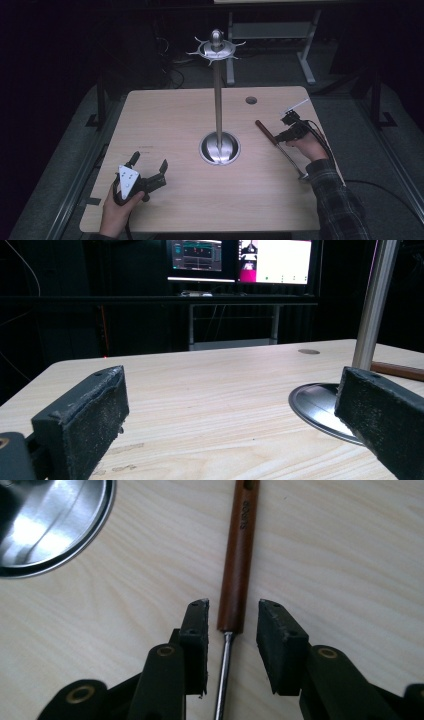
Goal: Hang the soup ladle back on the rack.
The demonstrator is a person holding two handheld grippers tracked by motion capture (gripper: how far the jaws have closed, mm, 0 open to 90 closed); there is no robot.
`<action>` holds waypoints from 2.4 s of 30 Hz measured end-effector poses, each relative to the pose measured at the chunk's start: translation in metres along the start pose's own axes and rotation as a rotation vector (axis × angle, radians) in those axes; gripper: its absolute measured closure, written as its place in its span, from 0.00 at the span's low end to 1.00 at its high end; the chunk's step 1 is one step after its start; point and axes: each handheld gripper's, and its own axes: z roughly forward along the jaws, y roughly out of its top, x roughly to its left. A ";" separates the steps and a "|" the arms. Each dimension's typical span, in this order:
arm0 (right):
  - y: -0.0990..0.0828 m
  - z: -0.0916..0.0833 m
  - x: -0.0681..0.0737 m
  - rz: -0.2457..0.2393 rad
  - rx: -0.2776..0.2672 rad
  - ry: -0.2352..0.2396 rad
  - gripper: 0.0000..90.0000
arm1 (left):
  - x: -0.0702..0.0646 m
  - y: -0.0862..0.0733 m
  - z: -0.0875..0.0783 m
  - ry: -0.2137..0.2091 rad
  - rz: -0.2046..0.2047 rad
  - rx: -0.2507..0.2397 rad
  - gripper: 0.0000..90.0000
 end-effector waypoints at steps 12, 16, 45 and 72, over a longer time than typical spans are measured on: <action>0.015 0.022 0.001 -0.044 0.077 -0.023 0.70 | 0.000 0.000 0.000 -0.001 -0.003 -0.001 0.00; 0.015 0.031 0.003 -0.052 0.106 -0.024 0.71 | 0.000 0.000 0.000 0.000 -0.003 -0.001 0.00; 0.012 0.038 0.004 0.009 0.114 -0.038 0.81 | 0.000 0.000 0.000 -0.001 -0.001 0.000 0.00; -0.021 -0.050 0.015 0.033 -0.308 0.002 0.82 | 0.000 0.000 0.000 0.003 0.000 0.000 0.00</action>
